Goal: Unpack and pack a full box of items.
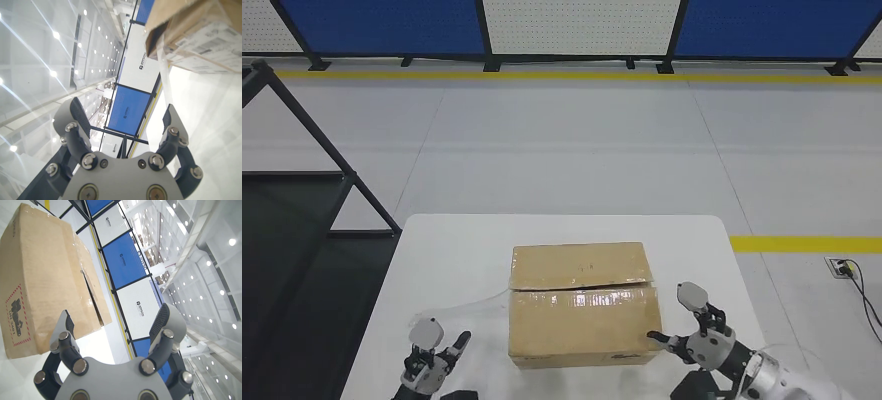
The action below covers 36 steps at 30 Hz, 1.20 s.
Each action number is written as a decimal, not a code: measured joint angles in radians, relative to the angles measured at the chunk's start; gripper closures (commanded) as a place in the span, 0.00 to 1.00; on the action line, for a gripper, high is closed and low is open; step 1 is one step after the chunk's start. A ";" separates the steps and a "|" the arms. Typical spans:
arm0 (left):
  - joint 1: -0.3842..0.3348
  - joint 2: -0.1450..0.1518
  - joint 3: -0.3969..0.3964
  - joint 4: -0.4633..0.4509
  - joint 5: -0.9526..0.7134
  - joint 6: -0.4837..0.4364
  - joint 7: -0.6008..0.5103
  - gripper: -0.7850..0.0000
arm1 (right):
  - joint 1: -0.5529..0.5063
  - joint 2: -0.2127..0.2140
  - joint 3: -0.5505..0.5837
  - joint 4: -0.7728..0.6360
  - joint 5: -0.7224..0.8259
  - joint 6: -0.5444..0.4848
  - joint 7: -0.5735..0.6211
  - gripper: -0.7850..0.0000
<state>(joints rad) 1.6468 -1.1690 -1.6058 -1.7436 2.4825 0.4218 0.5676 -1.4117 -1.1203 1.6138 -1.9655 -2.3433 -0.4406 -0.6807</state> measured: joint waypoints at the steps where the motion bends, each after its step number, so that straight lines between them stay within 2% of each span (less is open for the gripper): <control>1: 0.014 0.004 -0.019 -0.019 -0.009 -0.013 0.039 0.00 | 0.017 0.004 0.008 0.004 -0.008 -0.020 -0.025 0.00; 3: 0.040 0.014 -0.059 -0.060 -0.039 -0.059 0.138 0.00 | 0.046 0.012 0.023 0.013 -0.026 -0.058 -0.048 0.00; 6: 0.058 0.023 -0.109 -0.084 -0.081 -0.124 0.242 0.00 | 0.049 0.012 0.026 0.014 -0.029 -0.062 -0.033 0.00; 17: 0.055 0.023 -0.102 -0.084 -0.081 -0.122 0.238 0.00 | 0.052 0.012 0.016 0.009 -0.033 -0.045 -0.039 0.00; 19: 0.035 0.024 -0.095 -0.090 -0.086 -0.145 0.238 0.00 | 0.064 0.017 -0.004 0.021 -0.061 -0.007 -0.097 0.00; 21: 0.006 0.025 -0.092 -0.090 -0.098 -0.172 0.241 0.00 | 0.088 0.025 0.009 0.062 -0.053 -0.017 -0.170 0.00; 23: -0.018 0.027 -0.092 -0.094 -0.144 -0.219 0.248 0.00 | 0.113 0.030 0.028 0.099 0.004 -0.068 -0.216 0.00; 26: -0.048 0.031 -0.109 -0.105 -0.244 -0.322 0.260 0.00 | 0.155 0.037 0.068 0.162 0.140 -0.204 -0.240 0.00; 31: -0.081 0.042 -0.144 -0.107 -0.373 -0.531 0.272 0.00 | 0.238 0.035 0.110 0.310 0.491 -0.476 -0.092 0.00; 34: -0.087 0.047 -0.151 -0.104 -0.399 -0.639 0.264 0.00 | 0.260 0.035 0.113 0.325 0.580 -0.515 0.016 0.00; 36: -0.087 0.048 -0.151 -0.104 -0.399 -0.640 0.264 0.00 | 0.259 0.035 0.112 0.322 0.558 -0.511 -0.005 0.00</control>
<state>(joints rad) 1.5601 -1.1215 -1.7571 -1.8478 2.0838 -0.2178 0.8315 -1.1530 -1.0851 1.7261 -1.6433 -1.7857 -0.9514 -0.6857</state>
